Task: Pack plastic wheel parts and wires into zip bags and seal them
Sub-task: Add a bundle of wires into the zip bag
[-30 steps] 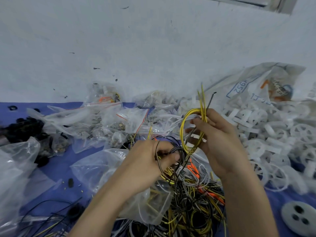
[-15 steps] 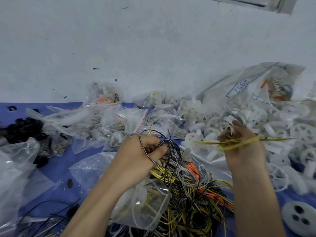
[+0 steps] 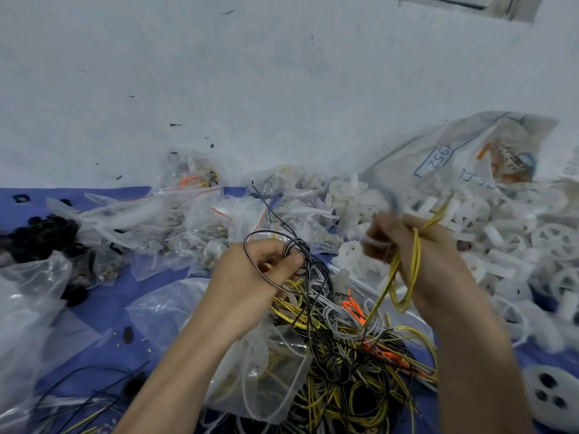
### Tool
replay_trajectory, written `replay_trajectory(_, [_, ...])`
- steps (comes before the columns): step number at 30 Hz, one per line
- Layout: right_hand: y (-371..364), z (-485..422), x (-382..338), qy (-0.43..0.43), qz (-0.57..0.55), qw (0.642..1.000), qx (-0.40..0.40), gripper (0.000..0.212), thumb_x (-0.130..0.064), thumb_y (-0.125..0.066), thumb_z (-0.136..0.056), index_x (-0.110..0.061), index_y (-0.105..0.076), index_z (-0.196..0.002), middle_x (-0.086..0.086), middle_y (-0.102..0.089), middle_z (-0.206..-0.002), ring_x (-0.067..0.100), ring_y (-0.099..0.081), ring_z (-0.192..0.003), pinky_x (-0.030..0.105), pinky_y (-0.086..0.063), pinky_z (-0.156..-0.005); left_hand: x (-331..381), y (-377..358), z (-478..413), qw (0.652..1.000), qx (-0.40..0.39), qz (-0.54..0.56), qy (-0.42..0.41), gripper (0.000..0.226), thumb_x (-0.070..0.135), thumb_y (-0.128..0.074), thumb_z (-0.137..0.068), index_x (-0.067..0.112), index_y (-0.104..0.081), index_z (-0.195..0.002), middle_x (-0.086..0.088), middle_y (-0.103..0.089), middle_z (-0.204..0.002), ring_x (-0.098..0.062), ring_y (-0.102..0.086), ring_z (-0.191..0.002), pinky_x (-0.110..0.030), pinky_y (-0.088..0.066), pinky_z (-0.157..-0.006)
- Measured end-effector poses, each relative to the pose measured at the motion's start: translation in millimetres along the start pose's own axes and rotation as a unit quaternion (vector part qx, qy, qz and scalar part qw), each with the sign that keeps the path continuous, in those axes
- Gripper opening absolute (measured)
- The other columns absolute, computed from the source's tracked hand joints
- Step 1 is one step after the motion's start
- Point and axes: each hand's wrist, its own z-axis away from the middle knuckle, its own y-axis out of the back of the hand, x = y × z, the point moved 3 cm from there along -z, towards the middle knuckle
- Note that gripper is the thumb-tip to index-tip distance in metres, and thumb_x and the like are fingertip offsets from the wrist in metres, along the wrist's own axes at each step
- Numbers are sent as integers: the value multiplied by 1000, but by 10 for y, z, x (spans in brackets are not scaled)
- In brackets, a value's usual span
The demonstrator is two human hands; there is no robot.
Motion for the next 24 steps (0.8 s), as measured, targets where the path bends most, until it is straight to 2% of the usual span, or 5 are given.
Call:
replay_trajectory(4, [-294,95,34,-7,26,990,-140,12,-7,-55,-92,5,-58,-92,0,-53,-56,10,-46,-41,25,-48,-49,-2,-11,-6,1000,-12,-15,-11,18,20,-65,-86,22,-69,-68,3,-66,-65,-11,-56,-56,-26,-47,-61])
replay_trajectory(10, [-461,143,122,-17,129,965,-226,11,-6,-61,-88,4,-64,-86,4,-51,-56,5,-43,-39,17,-39,-41,7,32,-5,995,-59,-62,-56,8,13,-65,-87,15,-73,-88,-7,-72,-83,-25,-67,-80,-45,-53,-74])
replay_trajectory(16, [-296,23,131,61,257,949,-174,19,-11,-61,-88,7,-65,-81,9,-48,-56,20,-47,-56,42,-49,-60,73,42,66,976,-207,-38,-56,45,3,-62,-88,42,-62,-111,29,-62,-116,10,-54,-110,-10,-42,-91])
replay_trajectory(20, [-88,-85,257,7,338,933,-126,33,-15,-55,-92,7,-47,-69,13,-37,-60,21,-36,-62,37,-32,-64,87,332,123,970,-150,-183,-49,53,61,-64,-76,60,-40,-123,50,-39,-120,30,-34,-111,-1,-33,-91])
replay_trajectory(24, [190,-181,393,-64,519,847,-93,45,-27,-55,-93,-12,-35,-55,6,-36,-57,24,-32,-62,34,-27,-73,63,458,281,893,-225,-386,43,101,91,-41,-38,59,-27,-133,40,-26,-122,14,-43,-102,-11,-36,-82])
